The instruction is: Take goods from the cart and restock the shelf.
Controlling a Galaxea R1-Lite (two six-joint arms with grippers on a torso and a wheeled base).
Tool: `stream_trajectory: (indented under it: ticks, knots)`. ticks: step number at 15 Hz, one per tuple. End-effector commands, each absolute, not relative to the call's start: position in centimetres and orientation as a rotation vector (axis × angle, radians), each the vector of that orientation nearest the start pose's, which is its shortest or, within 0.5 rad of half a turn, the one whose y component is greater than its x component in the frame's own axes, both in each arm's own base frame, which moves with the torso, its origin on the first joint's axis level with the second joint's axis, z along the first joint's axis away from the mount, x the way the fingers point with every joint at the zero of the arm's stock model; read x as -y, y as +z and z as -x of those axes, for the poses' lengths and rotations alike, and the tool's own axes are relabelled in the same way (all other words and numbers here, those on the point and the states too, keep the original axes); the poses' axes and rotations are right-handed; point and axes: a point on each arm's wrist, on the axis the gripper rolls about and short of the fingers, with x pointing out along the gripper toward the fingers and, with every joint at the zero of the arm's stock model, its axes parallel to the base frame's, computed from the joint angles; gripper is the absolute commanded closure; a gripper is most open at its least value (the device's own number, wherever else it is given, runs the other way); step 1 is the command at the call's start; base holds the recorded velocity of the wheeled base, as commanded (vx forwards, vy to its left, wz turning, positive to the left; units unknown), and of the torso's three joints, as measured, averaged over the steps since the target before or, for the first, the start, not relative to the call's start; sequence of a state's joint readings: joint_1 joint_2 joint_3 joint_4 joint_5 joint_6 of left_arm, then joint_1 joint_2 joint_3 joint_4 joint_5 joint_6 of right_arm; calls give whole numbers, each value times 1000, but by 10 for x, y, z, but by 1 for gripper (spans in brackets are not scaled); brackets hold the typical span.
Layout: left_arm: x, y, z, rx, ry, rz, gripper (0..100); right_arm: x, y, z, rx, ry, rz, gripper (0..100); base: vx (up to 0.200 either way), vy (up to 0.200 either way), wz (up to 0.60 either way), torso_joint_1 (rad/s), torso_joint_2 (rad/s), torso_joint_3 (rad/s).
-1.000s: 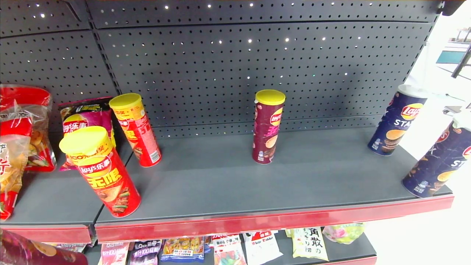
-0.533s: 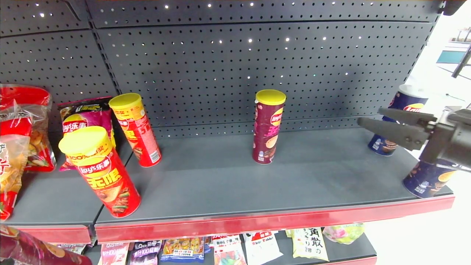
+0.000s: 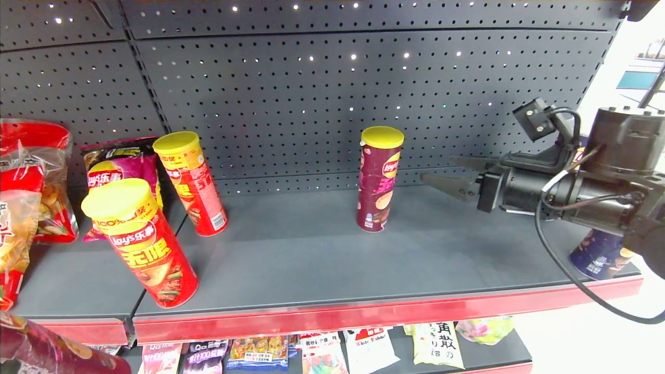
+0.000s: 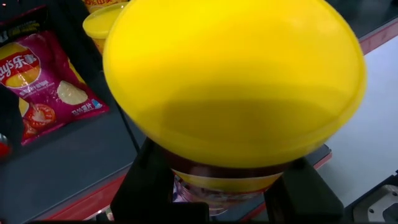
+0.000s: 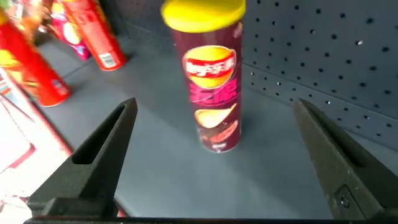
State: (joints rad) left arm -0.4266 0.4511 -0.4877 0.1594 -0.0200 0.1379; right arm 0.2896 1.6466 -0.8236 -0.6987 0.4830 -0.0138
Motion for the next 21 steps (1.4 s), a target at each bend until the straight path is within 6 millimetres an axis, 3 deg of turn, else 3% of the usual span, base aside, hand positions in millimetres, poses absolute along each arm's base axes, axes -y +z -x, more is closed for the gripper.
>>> stream_trajectory:
  ticks: [1, 14, 21]
  knots:
    - [2, 200, -3, -89, -454, -160, 100, -104, 192, -298, -174, 785, -2, 0, 0, 0, 0, 0, 0, 0]
    - [1, 201, -2, -84, -452, -161, 100, -135, 184, -338, -156, 833, 15, 0, 0, 0, 0, 0, 0, 0]
    - [1, 201, -2, -82, -452, -161, 100, -152, 173, -346, -175, 855, 18, 0, 0, 0, 0, 0, 0, 0]
